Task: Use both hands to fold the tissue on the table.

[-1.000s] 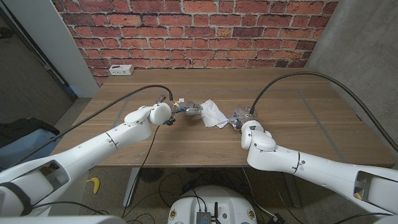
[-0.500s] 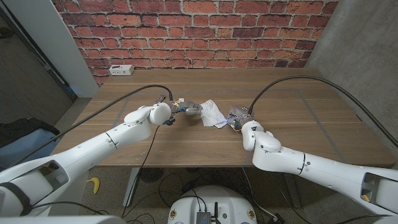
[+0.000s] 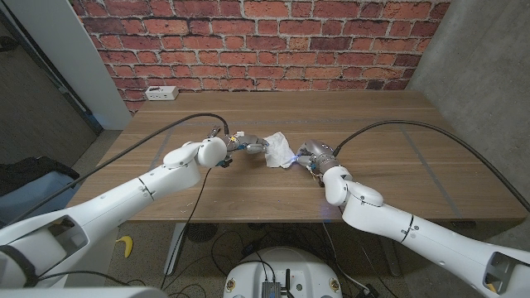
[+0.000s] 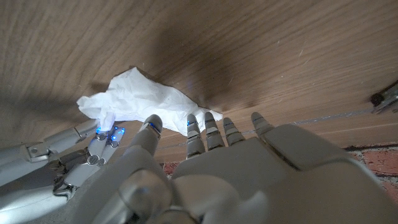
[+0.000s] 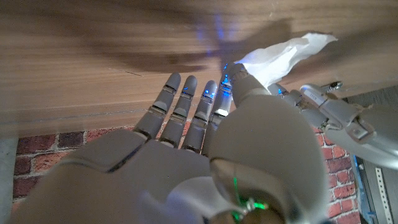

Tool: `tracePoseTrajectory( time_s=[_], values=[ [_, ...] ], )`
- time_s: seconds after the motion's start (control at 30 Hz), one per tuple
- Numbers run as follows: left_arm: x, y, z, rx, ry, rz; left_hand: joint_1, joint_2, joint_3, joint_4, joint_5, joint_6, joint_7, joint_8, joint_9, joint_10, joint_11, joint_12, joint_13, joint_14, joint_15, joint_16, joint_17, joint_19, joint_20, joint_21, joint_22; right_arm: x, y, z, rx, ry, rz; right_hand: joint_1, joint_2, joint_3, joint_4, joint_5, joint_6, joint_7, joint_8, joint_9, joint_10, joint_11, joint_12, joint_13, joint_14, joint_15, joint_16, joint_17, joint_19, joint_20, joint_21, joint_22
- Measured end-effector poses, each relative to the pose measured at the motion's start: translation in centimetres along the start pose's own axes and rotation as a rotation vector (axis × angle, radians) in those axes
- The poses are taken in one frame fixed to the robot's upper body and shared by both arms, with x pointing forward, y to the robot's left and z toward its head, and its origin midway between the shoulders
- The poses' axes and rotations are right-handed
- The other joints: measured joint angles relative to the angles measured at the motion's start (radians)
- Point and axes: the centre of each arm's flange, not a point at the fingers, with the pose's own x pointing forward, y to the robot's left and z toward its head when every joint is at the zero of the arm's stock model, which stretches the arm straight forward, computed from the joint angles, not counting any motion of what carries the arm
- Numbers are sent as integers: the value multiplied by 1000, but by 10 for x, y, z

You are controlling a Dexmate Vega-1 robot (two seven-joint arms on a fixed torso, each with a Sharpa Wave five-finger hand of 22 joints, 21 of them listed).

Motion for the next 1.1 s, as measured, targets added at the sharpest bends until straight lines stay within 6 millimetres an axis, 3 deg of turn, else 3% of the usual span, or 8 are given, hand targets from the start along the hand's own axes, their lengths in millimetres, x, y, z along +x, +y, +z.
tracePoseTrajectory(
  time_s=[0.17, 0.2, 0.3, 0.47, 0.63, 0.73, 0.83, 1.1],
  values=[
    [-2, 0, -1, 0, 2, 0, 0, 0, 0, 0, 0, 4, 3, 0, 0, 6, -1, 7, 0, 7, 1, 8, 0, 0, 0, 0, 0, 1, -3, 5, 112, -41, -41, 7, 7, 0, 0, -4, -2, 8, 6, 6, 10, -1, 8, 7, 12, 0, 17, 15, 5, 5, 4, 4],
    [-3, 0, -1, -2, 5, 2, 0, 0, 0, 0, 0, 4, 4, 0, 0, 9, 1, 7, 0, 11, 0, 8, 0, 0, 0, 0, 0, 2, -3, -8, 165, -1, -62, 7, 7, 0, 0, -4, -3, 8, 9, 6, 13, 3, 8, 9, 13, 1, 18, 18, 5, 5, 4, 4],
    [-4, -1, -2, -1, 5, 2, -5, -5, 0, 0, 0, 6, 6, 0, 0, 9, 2, 7, 0, 17, 2, 8, 0, 0, 0, 0, 0, 2, -4, -1, 215, -35, -71, 9, 9, 0, 0, -4, -3, 15, 10, 6, 17, 6, 16, 12, 23, -4, 18, 18, 5, 5, 8, 4],
    [-6, 1, -3, -7, 3, 20, -5, -6, -4, 4, 0, 11, 11, 7, 0, 20, 2, 11, 0, 30, 0, 8, 0, 0, 0, 0, 0, 4, -5, -14, 352, -2, -111, 13, 13, 4, 4, -6, -2, 20, 13, 6, 24, 13, 22, 19, 27, -3, 18, 21, 11, 0, 8, 4],
    [-8, 1, -6, -13, 5, 25, -13, -13, -4, 4, 0, 37, 36, 11, 0, 27, 9, 15, 0, 41, 1, 8, 0, 0, 0, 6, 0, 4, -5, -8, 456, -32, -108, 17, 17, 4, 4, -7, -8, 29, 20, 6, 52, 31, 41, 26, 40, -5, 30, 35, 20, 2, 15, 4],
    [-8, 2, -5, -32, -11, 34, -16, -10, -8, 8, 0, 54, 54, 14, 0, 41, 12, 15, 0, 46, -3, 8, 0, 4, 3, 7, 0, 7, -7, -20, 536, -1, -126, 30, 17, 4, 4, -7, -9, 38, 21, 6, 62, 32, 49, 31, 45, -3, 35, 43, 27, 2, 23, 4],
    [-9, 2, -6, -37, -17, 45, -24, -13, -8, 8, 0, 53, 53, 15, 0, 40, 11, 15, 0, 57, -4, 8, 0, 10, -1, 7, 0, 8, -8, -22, 577, -2, -125, 30, 17, 11, 5, -8, -13, 44, 29, 6, 63, 31, 53, 33, 47, -1, 35, 43, 27, 2, 23, 9],
    [-14, 5, -8, -32, -40, 133, -30, -20, -13, 4, 0, -35, -30, -1, 2, -97, -6, -13, 0, -5, 0, -4, 2, -6, -3, 7, 0, 8, -13, -29, 645, 2, -108, 30, 17, 22, 2, -8, -13, 44, 36, 6, 63, 31, 63, 42, 52, -6, 30, 40, 27, 2, 30, 9]
  ],
)
